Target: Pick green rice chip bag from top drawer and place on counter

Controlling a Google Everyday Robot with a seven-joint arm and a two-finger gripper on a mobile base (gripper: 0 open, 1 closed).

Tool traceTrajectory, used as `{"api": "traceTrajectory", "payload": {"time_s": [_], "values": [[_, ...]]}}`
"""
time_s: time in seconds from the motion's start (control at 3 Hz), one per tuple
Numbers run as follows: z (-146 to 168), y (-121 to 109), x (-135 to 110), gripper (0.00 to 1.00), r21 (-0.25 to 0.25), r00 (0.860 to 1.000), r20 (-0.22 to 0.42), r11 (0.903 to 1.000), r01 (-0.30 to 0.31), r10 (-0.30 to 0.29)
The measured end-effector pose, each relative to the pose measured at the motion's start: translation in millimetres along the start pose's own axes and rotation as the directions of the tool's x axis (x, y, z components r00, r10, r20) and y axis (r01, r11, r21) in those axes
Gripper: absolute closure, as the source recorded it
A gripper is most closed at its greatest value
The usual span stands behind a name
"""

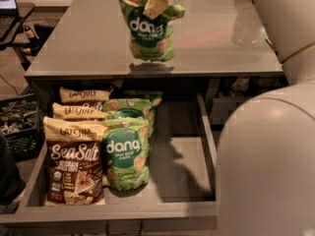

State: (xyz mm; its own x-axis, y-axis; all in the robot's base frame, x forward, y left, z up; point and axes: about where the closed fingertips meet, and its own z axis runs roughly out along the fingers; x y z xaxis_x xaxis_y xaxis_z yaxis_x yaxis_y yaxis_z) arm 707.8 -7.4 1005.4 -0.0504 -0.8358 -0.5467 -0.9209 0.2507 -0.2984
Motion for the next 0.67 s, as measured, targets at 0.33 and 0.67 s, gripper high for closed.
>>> {"api": "traceTrajectory", "payload": {"time_s": [0.33,0.67], "values": [[13,-22,-5,1.0,0.004,1.0,-0.006,1.0,0.009,-0.009],[61,-36,-4,1.0,-0.043,1.0,-0.022,0.9991,0.005,-0.006]]}}
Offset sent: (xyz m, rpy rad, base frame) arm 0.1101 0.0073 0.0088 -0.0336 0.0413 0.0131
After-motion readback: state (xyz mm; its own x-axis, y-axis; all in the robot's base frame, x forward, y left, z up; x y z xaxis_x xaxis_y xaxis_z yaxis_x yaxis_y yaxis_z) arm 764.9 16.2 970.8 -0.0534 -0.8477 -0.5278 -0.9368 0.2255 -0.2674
